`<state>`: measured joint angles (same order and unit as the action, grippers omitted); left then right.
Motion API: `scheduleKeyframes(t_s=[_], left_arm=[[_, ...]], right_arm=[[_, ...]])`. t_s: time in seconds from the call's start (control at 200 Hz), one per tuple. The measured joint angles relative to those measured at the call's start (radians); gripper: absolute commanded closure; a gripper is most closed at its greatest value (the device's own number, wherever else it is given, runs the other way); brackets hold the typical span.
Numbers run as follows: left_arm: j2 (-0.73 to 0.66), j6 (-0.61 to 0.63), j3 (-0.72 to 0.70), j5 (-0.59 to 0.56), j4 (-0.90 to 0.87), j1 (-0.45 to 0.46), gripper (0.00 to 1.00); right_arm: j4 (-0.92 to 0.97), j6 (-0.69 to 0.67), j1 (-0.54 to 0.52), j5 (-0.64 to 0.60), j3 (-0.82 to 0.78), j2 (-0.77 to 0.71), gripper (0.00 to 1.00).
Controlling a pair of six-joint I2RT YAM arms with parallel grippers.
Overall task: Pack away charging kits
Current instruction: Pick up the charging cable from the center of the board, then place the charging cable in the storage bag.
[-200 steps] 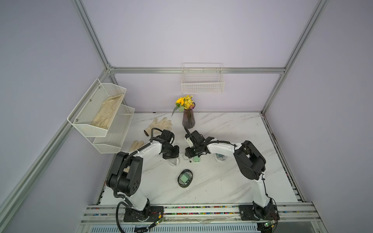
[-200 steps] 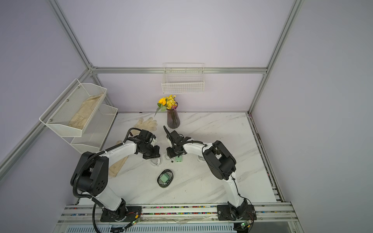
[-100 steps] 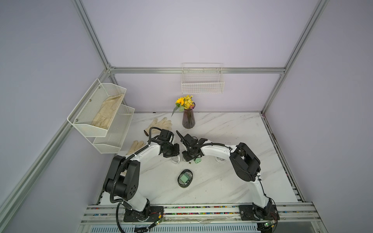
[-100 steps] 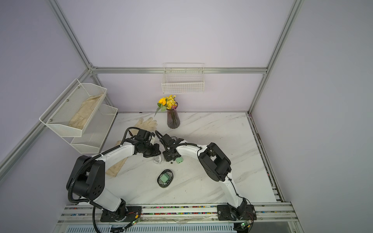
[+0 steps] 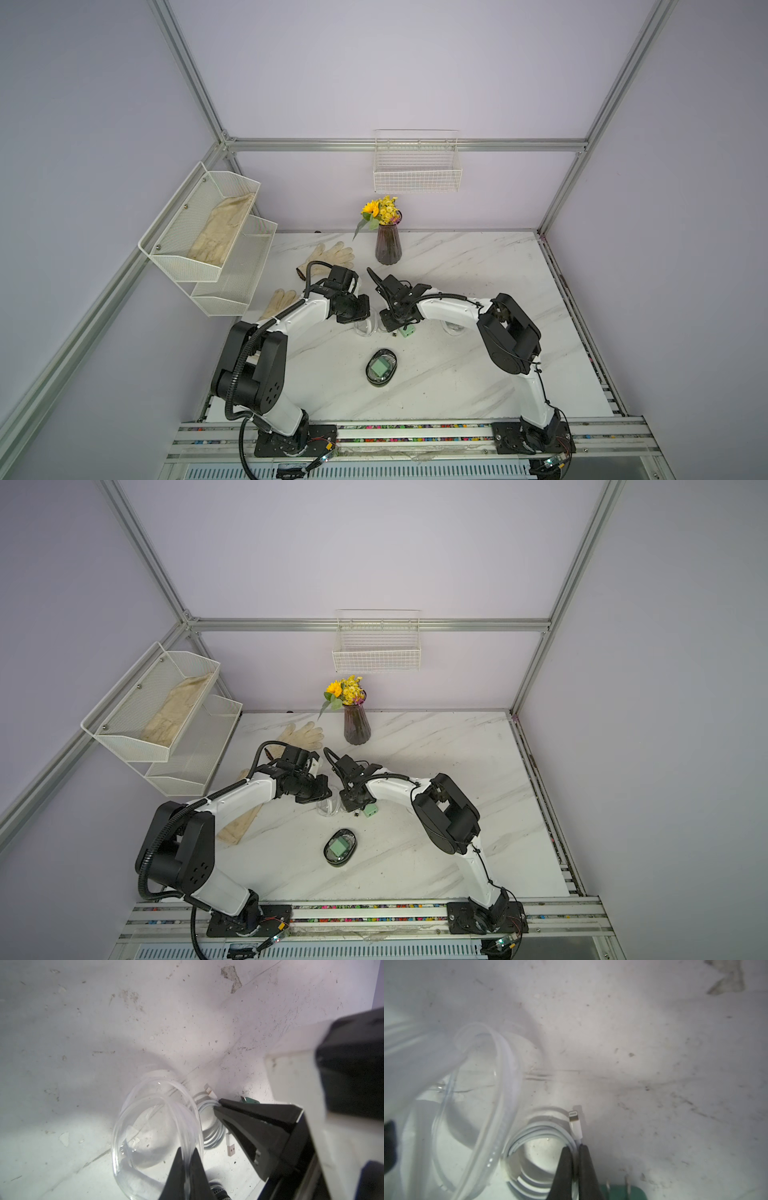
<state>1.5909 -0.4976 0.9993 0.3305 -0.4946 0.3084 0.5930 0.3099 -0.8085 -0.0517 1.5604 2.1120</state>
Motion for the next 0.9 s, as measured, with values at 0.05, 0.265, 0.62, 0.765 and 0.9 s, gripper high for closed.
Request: scheduleKeyframes(t_s=[0.05,0.265,0.62,0.765,0.9], left_arm=[[0.0,-0.005,-0.002,0.007,0.005,0.0,0.93],[0.0,-0.021,-0.01,0.034,0.029,0.0,0.92],[0.0,-0.06,-0.011,0.048,0.069,0.0,0.92],[0.0,-0.06,-0.011,0.06,0.074,0.0,0.92],[0.0,-0.06,-0.016,0.067,0.088,0.0,0.9]], right_arm=[[0.003,0.0,0.009,-0.003,0.0,-0.016,1.0],[-0.003,0.0,0.023,0.001,-0.003,-0.1,1.0],[-0.072,0.034,0.023,0.137,-0.058,-0.13,1.0],[-0.106,0.047,0.022,0.166,-0.061,-0.101,1.0],[-0.114,0.047,0.021,0.155,-0.06,-0.043,1.0]])
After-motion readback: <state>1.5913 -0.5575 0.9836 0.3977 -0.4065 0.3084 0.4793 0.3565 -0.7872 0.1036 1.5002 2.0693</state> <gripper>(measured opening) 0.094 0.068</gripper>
